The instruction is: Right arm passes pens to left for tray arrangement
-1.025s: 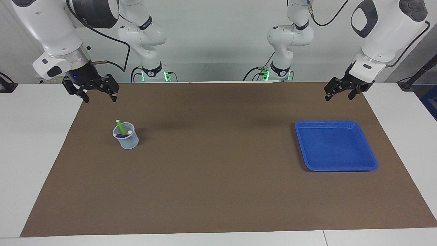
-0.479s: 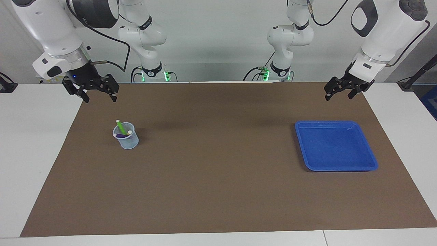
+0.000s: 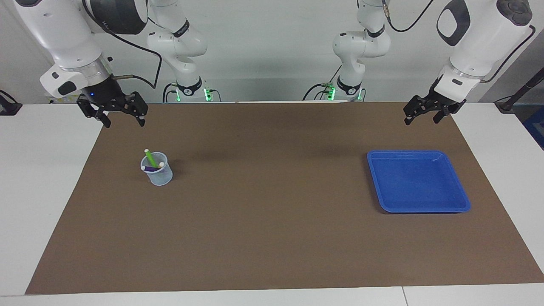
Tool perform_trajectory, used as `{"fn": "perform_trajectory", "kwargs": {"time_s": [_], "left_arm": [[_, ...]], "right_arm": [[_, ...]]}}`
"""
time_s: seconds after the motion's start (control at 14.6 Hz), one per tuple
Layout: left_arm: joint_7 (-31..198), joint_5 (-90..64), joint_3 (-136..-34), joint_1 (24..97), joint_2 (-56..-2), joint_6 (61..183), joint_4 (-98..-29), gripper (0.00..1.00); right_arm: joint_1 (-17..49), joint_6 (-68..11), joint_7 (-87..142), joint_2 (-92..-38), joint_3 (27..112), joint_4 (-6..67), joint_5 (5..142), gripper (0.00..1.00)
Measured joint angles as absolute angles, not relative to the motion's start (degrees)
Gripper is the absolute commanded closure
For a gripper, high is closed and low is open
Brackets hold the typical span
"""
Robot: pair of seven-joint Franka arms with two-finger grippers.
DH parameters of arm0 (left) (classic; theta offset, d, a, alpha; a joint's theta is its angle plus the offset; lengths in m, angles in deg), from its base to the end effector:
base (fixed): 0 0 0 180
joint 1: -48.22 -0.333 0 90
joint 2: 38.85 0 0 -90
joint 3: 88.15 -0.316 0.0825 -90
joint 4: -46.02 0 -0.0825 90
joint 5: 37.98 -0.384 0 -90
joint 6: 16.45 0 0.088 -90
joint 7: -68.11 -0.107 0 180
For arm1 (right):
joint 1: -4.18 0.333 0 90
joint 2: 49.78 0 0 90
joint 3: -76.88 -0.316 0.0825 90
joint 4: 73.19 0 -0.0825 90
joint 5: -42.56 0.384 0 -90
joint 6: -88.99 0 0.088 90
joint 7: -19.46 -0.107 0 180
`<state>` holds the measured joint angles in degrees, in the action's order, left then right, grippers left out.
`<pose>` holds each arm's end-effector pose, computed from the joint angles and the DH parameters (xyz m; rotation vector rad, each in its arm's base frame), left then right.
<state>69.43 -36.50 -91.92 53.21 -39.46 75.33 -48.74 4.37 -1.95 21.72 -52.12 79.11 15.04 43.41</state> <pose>0.5514 -0.0143 0.5938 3.1153 0.0048 -0.0654 0.5685 -0.0182 0.6176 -3.1286 -0.0058 -0.0109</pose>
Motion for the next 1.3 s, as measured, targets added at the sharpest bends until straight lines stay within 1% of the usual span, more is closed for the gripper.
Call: {"fn": "perform_trajectory", "kwargs": {"time_s": [0.55,0.82,1.3], "left_arm": [[69.43,-36.5,-91.78,53.21,-39.46,75.25,-48.74,0.0],[69.44,-36.5,-91.69,53.21,-39.46,75.25,-48.74,0.0],[69.45,-36.5,-91.58,53.22,-39.47,75.23,-48.74,0.0]], "right_arm": [[4.28,-1.48,21.72,-52.11,79.12,15.19,43.44,0.0],[4.25,-1.43,21.96,-52.0,79.12,16.72,43.46,0.0],[3.86,-11.02,23.18,-49.14,79.13,28.78,43.46,0.0]]}}
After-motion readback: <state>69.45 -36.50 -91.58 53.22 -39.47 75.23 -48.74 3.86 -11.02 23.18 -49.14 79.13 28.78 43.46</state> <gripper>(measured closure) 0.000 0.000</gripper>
